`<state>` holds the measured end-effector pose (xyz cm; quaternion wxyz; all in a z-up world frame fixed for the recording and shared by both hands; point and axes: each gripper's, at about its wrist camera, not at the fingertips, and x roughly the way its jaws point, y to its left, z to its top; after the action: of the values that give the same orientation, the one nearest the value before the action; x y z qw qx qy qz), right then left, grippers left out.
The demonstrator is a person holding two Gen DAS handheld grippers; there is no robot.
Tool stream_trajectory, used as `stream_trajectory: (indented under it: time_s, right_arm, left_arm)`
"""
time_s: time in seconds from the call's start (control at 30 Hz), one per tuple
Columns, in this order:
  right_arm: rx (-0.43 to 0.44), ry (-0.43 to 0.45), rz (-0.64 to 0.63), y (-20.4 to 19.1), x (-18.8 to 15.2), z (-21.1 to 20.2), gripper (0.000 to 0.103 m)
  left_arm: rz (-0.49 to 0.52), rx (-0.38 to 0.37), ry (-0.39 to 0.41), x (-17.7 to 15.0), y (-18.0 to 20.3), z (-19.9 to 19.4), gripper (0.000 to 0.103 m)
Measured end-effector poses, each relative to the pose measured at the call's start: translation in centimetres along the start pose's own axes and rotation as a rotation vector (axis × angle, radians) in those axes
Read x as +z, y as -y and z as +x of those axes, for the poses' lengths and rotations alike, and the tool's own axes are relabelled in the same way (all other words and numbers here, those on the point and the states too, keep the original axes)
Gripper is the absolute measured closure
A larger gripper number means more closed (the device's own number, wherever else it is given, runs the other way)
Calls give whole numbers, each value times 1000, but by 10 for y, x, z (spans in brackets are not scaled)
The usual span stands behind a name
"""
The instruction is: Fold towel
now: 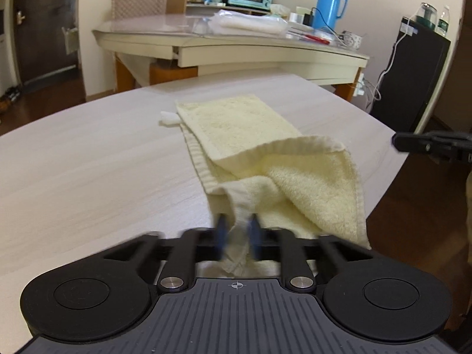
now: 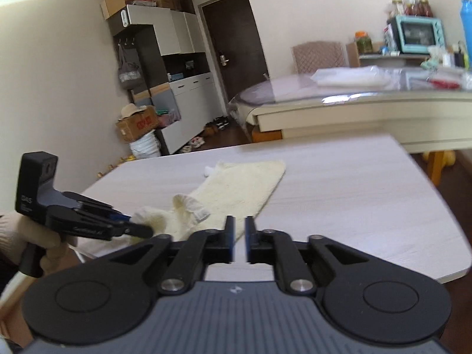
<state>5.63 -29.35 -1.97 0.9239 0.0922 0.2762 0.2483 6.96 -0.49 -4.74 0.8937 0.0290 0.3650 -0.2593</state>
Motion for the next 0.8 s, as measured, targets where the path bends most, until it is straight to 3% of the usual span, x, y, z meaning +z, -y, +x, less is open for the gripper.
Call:
stream_trajectory:
  time_s: [0.07,0.27,0.33,0.37,0.43,0.53,0.67,0.8]
  right_arm:
    - [46,-18,21,3,0,10,62]
    - [133,-107,78,7,1,55,59]
    - [163,-106,90,6,2,60,67]
    - [175,-102,91,4,3,61,83]
    - [192,-87,86,0,5,62,88]
    - [158,-37,40,-6,7,45,90]
    - [30,29,-3,-2,2,3,90]
    - [-65,25,30,7,-13,-28,90]
  left_arm:
    - [-2,-2,-1,0,1,-2,96]
    - [-23,22,22,-2,-3,-17,97]
    - [-30,43,28,-2,-8,-23,97]
    - [-34,51,29,-3,-10,-25,97]
    - [-63,80,31,-7,-17,-34,97]
    - [-106,105,26,-15,-23,-44,97]
    - [-154,108,12,-25,-22,-48,97]
    - [-154,81,3,-28,-12,-43,97]
